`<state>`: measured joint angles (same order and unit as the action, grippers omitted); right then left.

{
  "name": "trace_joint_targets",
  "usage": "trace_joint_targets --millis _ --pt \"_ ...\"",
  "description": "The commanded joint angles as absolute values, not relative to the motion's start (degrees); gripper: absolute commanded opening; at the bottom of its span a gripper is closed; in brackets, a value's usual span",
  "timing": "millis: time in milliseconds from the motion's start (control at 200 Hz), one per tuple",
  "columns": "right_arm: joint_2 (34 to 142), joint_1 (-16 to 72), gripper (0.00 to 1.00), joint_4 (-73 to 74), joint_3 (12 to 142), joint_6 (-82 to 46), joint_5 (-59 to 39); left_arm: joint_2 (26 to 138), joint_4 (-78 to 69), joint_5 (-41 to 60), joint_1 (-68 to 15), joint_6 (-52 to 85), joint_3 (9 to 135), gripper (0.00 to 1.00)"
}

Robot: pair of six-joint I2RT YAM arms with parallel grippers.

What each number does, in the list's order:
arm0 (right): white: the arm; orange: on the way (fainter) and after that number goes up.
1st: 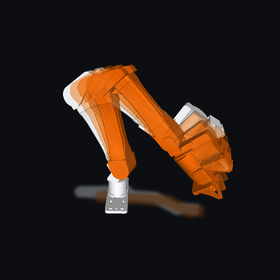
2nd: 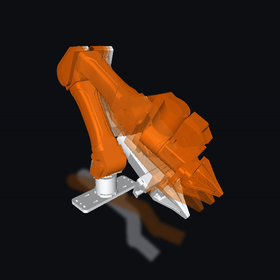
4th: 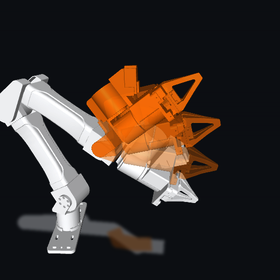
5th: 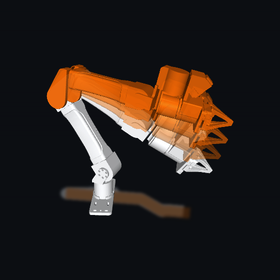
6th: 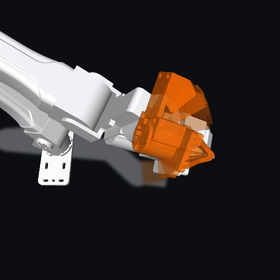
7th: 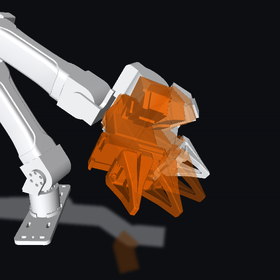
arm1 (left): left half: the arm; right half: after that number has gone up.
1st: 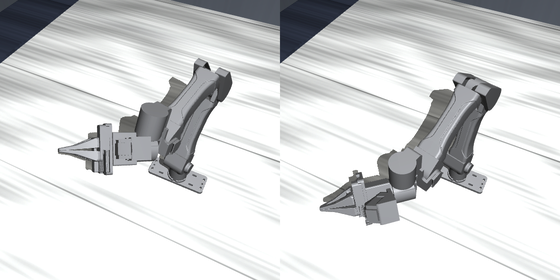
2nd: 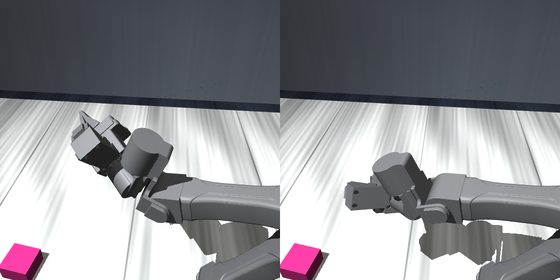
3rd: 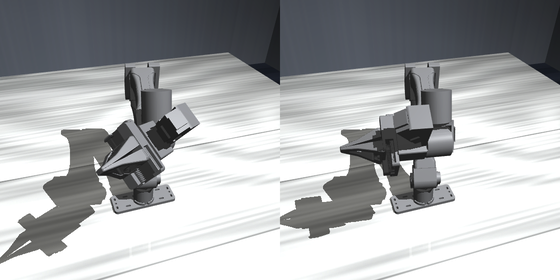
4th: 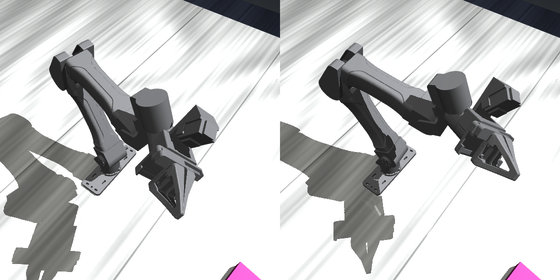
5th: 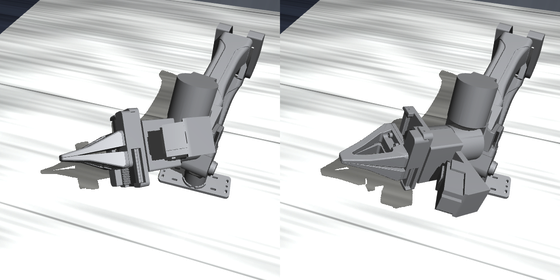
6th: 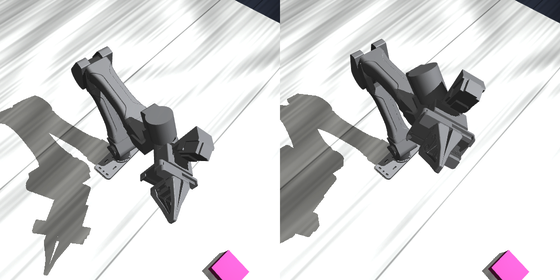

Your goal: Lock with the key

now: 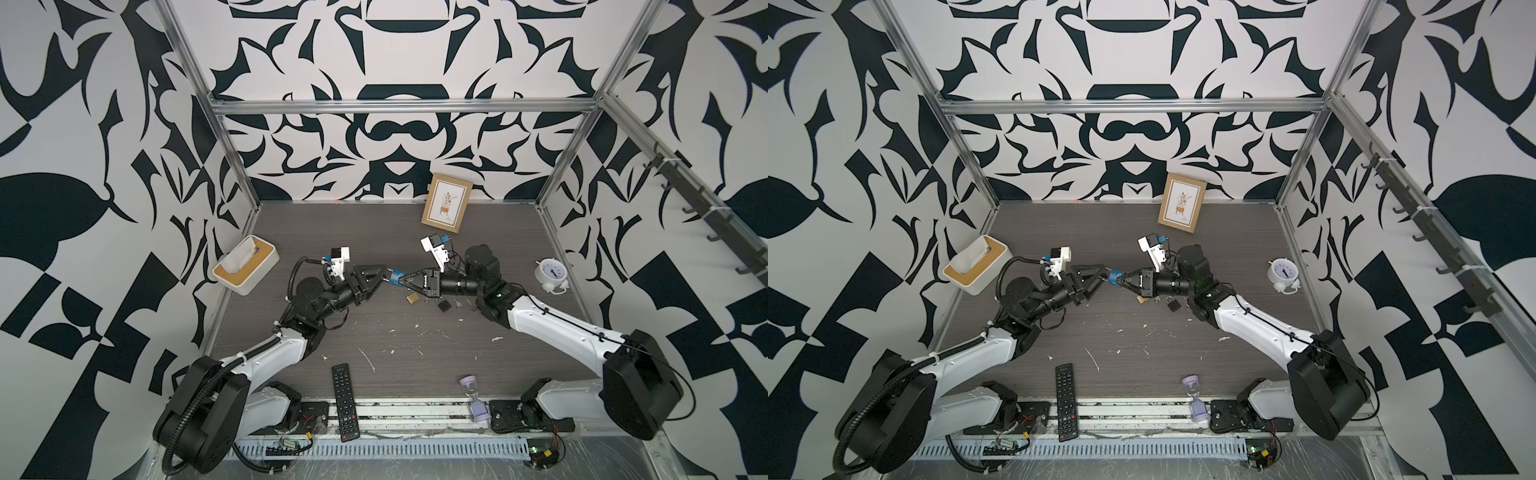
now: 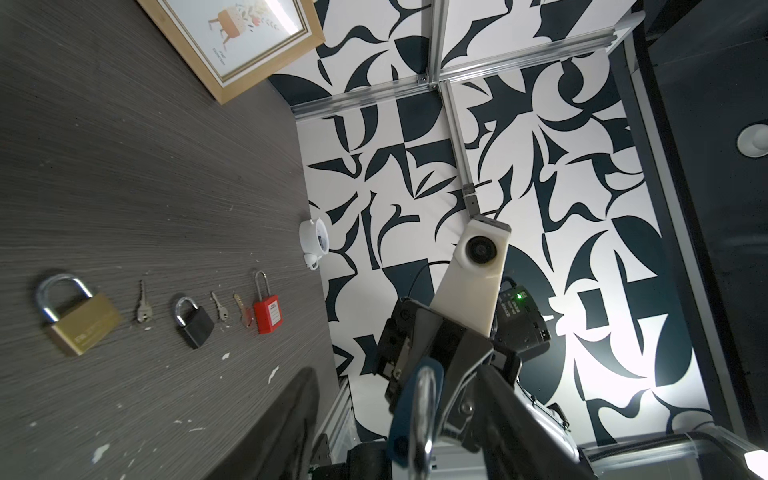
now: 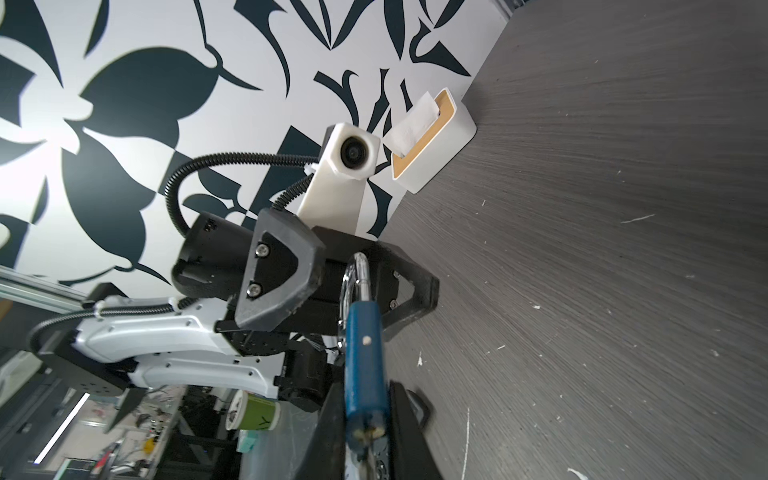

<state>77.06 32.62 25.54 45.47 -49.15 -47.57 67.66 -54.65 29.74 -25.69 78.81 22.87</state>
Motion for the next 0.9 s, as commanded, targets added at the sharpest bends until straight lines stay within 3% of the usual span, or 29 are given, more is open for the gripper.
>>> trace_joint_targets --millis 0,230,445,670,895 --pt "78.0 30.6 0.0 35.8 45.9 -63.0 -55.7 63.8 -50.2 32.9 -22.1 73.0 22.9 0.67" --pt "78.1 30.7 0.0 24.3 48.5 -61.4 -62.0 57.3 -36.5 35.2 -20.2 59.9 25.7 0.62" --pt "78.0 30.7 0.0 23.0 47.5 -58.8 -61.6 61.3 -36.7 41.6 -20.2 60.1 28.6 0.42" --pt "78.7 30.6 0.0 21.7 48.4 -55.8 -63.1 63.1 -35.6 46.6 -20.2 60.9 30.0 0.32" --pt "77.6 30.6 0.0 13.7 50.9 -48.4 -63.2 62.6 -32.3 50.6 -20.2 61.7 31.1 0.3"
